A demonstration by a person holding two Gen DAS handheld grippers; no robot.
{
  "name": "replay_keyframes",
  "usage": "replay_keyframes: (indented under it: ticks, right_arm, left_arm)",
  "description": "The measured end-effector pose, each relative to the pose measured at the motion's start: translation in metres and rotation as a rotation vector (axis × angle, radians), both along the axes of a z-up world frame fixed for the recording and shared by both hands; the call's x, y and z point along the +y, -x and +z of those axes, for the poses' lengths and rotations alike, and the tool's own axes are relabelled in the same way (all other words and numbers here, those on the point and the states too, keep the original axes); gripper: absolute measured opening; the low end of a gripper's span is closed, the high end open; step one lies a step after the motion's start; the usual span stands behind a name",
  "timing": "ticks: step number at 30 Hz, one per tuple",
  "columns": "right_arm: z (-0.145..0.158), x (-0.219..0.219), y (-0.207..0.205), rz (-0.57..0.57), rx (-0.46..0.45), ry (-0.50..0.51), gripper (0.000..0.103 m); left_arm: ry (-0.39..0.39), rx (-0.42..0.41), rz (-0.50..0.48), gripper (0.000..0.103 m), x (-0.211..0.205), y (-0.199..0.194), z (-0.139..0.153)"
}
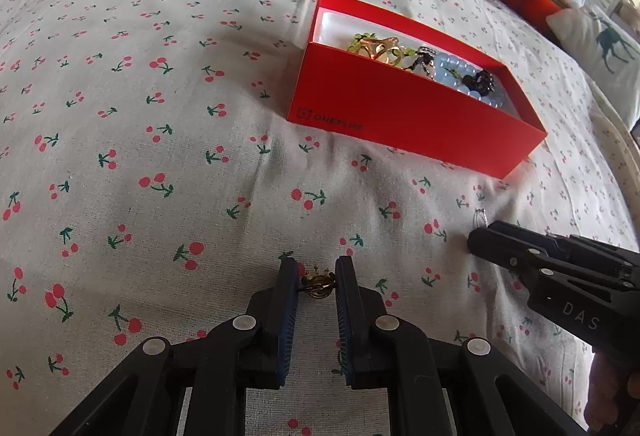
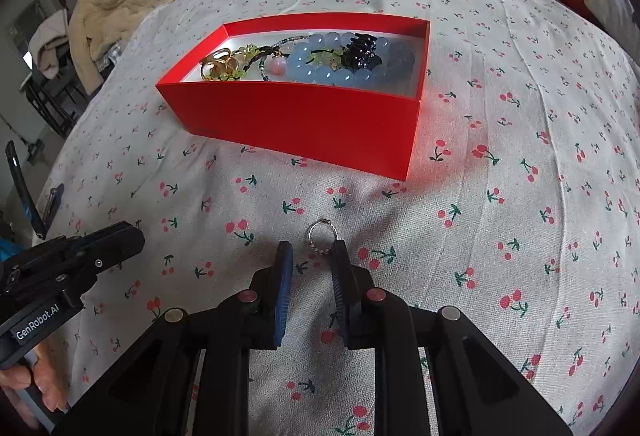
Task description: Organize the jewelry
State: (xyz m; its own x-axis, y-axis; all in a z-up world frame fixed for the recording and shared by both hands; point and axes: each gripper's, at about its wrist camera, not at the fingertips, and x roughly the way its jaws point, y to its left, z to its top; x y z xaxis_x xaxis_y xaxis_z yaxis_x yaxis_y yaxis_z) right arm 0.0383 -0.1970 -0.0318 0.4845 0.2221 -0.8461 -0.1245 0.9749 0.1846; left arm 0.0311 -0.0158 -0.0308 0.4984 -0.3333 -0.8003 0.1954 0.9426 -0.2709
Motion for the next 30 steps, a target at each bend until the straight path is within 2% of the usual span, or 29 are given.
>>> replay_keyframes:
  ticks: [10, 14, 18, 25, 30]
  right_arm:
    - [-0.003, 0.009, -0.005, 0.024, -0.031, 0.077, 0.018]
    - [-0.003, 0.009, -0.006, 0.023, -0.029, 0.081, 0.012]
    - [0.001, 0.011, -0.009, 0.025, -0.022, 0.080, 0.010]
    - [0.011, 0.009, -0.007, 0.025, -0.027, 0.045, 0.007]
    - [0.029, -0.005, -0.003, -0.006, -0.058, -0.037, 0.007]
  left_arm:
    - [-0.015, 0.000, -0.014, 0.013, -0.002, -0.002, 0.003]
    - [-0.021, 0.001, -0.014, 0.013, -0.001, -0.003, 0.004]
    - [-0.027, -0.006, -0.011, 0.013, 0.003, -0.003, 0.007]
    - [-0.023, -0.014, -0.003, 0.013, 0.009, -0.004, 0.013]
    - [-0.018, -0.020, -0.002, 0.013, 0.012, -0.004, 0.016]
